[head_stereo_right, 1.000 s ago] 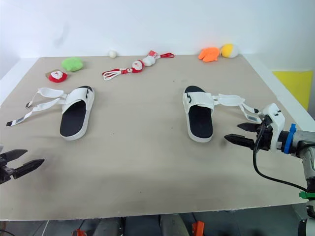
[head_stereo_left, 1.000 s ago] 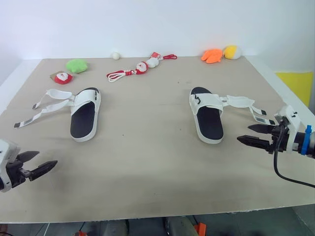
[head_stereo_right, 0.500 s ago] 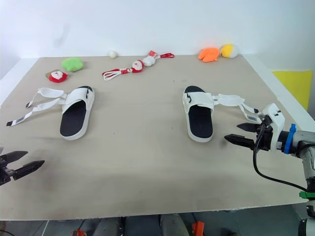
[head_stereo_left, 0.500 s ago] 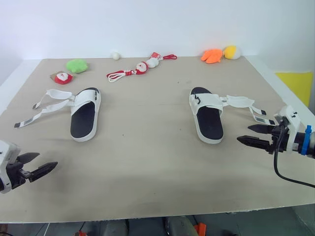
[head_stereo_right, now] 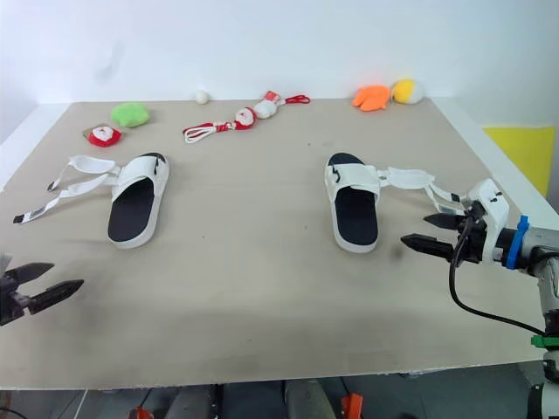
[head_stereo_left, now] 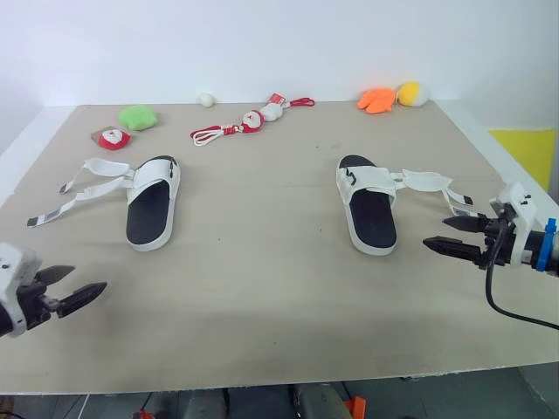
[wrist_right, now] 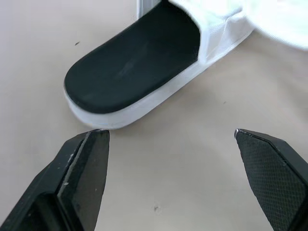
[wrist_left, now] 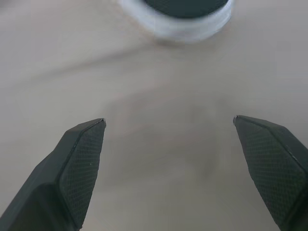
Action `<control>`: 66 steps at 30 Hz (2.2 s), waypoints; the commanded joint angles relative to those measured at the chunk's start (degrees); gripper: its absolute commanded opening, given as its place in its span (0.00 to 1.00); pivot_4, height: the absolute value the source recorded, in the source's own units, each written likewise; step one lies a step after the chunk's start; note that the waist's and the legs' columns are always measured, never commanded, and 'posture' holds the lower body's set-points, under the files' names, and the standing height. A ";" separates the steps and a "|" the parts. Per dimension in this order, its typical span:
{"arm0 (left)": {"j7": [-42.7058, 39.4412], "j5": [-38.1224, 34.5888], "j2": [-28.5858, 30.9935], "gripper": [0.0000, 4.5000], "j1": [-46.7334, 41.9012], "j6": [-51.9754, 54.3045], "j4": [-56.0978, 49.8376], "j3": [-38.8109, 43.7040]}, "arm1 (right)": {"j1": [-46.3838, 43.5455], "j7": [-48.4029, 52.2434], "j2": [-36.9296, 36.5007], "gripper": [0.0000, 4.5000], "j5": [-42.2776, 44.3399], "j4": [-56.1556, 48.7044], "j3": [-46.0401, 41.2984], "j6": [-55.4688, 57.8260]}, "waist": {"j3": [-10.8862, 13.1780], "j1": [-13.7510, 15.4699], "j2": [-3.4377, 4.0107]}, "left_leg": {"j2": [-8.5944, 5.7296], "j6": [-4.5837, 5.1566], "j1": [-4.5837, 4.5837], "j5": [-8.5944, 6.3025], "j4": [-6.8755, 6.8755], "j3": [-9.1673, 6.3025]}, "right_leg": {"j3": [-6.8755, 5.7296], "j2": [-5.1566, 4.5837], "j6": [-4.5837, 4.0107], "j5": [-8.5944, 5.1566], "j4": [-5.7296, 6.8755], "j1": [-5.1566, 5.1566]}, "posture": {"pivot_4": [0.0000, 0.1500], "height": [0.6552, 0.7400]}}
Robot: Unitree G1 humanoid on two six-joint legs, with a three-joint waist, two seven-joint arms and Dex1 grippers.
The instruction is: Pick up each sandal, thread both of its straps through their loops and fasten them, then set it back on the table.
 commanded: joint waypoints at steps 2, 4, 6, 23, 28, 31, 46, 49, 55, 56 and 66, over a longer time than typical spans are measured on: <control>3.75 -2.70 -3.96 0.98 -9.55 1.55 -7.56 -8.81 | -2.72 -7.35 3.24 1.00 -3.30 -7.11 -0.12 -6.30 | -0.03 0.13 0.05 | -0.01 0.00 0.00 0.00 0.07 0.00 | 0.02 0.01 0.08 0.05 0.01 0.03 | 1.00 1.00; 6.17 -1.81 -8.27 0.98 -17.61 1.99 -8.94 -16.19 | -3.98 -14.35 6.19 1.00 -8.78 -9.81 1.95 -11.83 | -0.05 0.45 0.09 | -0.04 0.02 0.02 0.02 0.22 -0.02 | 0.03 0.01 0.24 0.14 0.03 0.13 | 1.00 1.00; 7.82 -0.96 -12.53 0.98 -24.30 2.27 -9.08 -21.82 | -5.51 -21.42 8.33 1.00 -15.44 -10.34 4.28 -16.70 | -0.04 0.43 0.07 | -0.03 0.04 -0.07 0.14 0.35 -0.06 | 0.05 0.06 0.71 0.43 0.01 0.14 | 1.00 1.00; 9.21 10.53 -38.80 0.98 -52.32 -11.68 16.10 -41.68 | -15.33 -47.61 14.27 1.00 -51.70 0.42 23.73 -25.80 | -0.08 0.07 0.13 | -0.20 0.15 -0.19 0.19 0.57 -0.02 | 0.43 0.11 0.80 0.68 -0.03 0.16 | 1.00 1.00; 9.20 11.31 -39.30 0.98 -51.22 -11.74 15.38 -41.79 | -20.10 -50.20 17.85 1.00 -54.57 7.97 26.47 -27.26 | -0.08 0.13 0.13 | -0.21 0.18 -0.21 0.20 0.59 -0.02 | 0.43 0.10 0.80 0.69 -0.03 0.17 | 1.00 1.00; 9.76 11.33 -38.97 0.98 -50.23 -11.27 14.26 -41.21 | -22.43 -51.63 19.86 1.00 -55.66 12.04 27.87 -28.23 | -0.08 0.15 0.13 | -0.21 0.18 -0.21 0.21 0.58 -0.05 | 0.42 0.10 0.81 0.69 -0.03 0.18 | 1.00 1.00; 11.31 10.98 -33.00 1.00 -48.69 -11.04 12.38 -36.33 | -25.87 -52.48 19.57 0.01 -55.17 18.12 30.04 -42.05 | -0.08 -0.10 0.13 | -0.24 0.20 -0.24 0.22 0.57 -0.07 | 0.45 0.09 0.81 0.71 -0.03 0.16 | 1.00 1.00; 9.92 8.89 -29.93 1.00 -48.06 -9.36 10.46 -33.73 | -26.07 -47.71 18.41 0.01 -48.22 15.79 28.72 -55.76 | -0.07 -0.48 0.13 | -0.24 0.20 -0.24 0.22 0.53 -0.06 | 0.46 0.09 0.84 0.70 -0.04 0.16 | 1.00 1.00; 3.52 -4.68 -18.92 1.00 -43.19 3.58 0.28 -23.97 | -28.64 -29.35 17.65 0.01 -33.19 14.26 34.42 -83.67 | 0.02 -1.88 0.11 | -0.17 0.21 -0.19 0.22 0.15 -0.08 | 0.44 0.10 1.00 0.59 -0.12 0.12 | 1.00 1.00; 2.62 -6.68 -16.69 1.00 -42.09 5.54 -1.20 -22.50 | -29.08 -27.00 18.14 0.01 -31.36 14.23 35.87 -86.70 | 0.02 -1.90 0.10 | -0.15 0.21 -0.15 0.22 0.06 -0.10 | 0.43 0.11 1.04 0.56 -0.12 0.12 | 1.00 1.00; -1.33 -15.83 -1.47 1.00 -31.09 15.96 -12.72 -15.47 | -31.59 -21.23 23.15 0.01 -32.90 18.96 47.10 -106.11 | 0.05 -1.07 0.06 | -0.16 0.18 -0.15 0.24 0.14 -0.29 | 0.24 0.09 0.77 0.55 -0.10 0.20 | 1.00 1.00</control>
